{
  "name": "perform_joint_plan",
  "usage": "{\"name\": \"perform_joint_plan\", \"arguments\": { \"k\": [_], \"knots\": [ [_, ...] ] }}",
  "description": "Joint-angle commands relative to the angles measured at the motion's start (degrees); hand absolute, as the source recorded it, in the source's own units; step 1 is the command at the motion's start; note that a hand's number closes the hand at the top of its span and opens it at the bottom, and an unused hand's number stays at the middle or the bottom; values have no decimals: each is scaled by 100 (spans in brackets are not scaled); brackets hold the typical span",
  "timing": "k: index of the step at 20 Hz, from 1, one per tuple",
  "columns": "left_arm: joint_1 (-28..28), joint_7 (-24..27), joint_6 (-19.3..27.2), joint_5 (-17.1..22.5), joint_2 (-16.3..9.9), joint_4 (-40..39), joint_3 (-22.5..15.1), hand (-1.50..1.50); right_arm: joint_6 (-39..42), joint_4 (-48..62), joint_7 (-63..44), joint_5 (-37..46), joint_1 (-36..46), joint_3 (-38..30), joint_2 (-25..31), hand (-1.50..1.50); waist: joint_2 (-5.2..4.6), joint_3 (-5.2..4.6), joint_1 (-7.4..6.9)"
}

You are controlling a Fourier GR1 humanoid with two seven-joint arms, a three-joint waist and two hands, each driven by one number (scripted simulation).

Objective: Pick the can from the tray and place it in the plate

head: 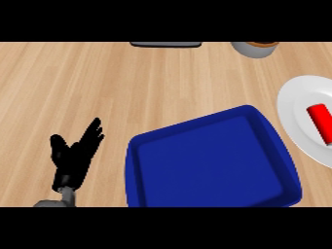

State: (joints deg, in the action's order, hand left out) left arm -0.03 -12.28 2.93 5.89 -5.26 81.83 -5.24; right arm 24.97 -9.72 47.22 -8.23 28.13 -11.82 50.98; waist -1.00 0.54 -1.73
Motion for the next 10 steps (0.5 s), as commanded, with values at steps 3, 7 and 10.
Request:
{"name": "perform_joint_plan", "arguments": {
  "k": [3,7,10],
  "knots": [
    [9,100,-25,-22,21,-143,7,0,849,-225,1069,260,-592,209,238,-150,19,-7,75],
    [-119,-105,74,-52,-29,-74,72,0,787,-352,1530,380,-1111,315,203,-150,33,3,155],
    [17,152,98,-83,125,-195,2,0,617,-314,1475,424,-1156,318,272,-150,28,-3,109]
  ]
}}
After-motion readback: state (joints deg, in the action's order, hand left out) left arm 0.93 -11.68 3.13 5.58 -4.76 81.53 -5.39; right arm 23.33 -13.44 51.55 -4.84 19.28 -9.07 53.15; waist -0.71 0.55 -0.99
